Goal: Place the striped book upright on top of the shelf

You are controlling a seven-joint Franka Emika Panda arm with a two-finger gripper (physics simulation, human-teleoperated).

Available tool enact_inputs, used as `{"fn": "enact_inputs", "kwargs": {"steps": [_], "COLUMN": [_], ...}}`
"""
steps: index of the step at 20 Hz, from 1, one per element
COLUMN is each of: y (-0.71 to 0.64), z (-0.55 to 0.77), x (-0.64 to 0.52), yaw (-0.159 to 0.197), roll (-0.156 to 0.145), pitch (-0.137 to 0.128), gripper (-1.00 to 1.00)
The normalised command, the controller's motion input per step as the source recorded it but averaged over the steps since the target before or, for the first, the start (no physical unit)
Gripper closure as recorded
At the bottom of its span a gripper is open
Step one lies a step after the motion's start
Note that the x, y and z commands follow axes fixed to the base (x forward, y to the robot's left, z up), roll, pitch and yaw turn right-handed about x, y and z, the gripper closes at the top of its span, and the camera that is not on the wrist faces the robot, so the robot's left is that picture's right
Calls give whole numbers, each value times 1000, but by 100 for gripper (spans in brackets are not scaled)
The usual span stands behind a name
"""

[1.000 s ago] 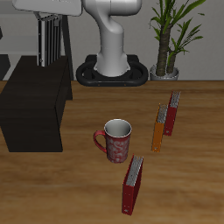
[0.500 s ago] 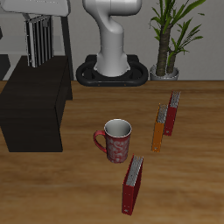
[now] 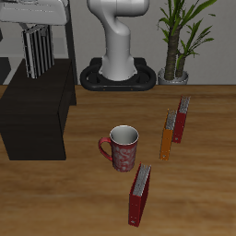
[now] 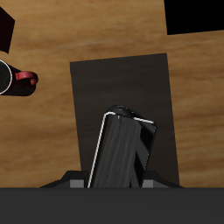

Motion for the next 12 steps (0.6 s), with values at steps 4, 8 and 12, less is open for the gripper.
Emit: {"fn": "enact_inputs", "kwargs": {"steps": [4, 8, 12], "y": [60, -8, -17], "z": [-211, -252, -197], "x": [107, 158, 86], "yaw": [-10, -4, -25], "roll": [1, -27, -13], "pitch": [21, 76, 38], "gripper": [100, 100, -100]}}
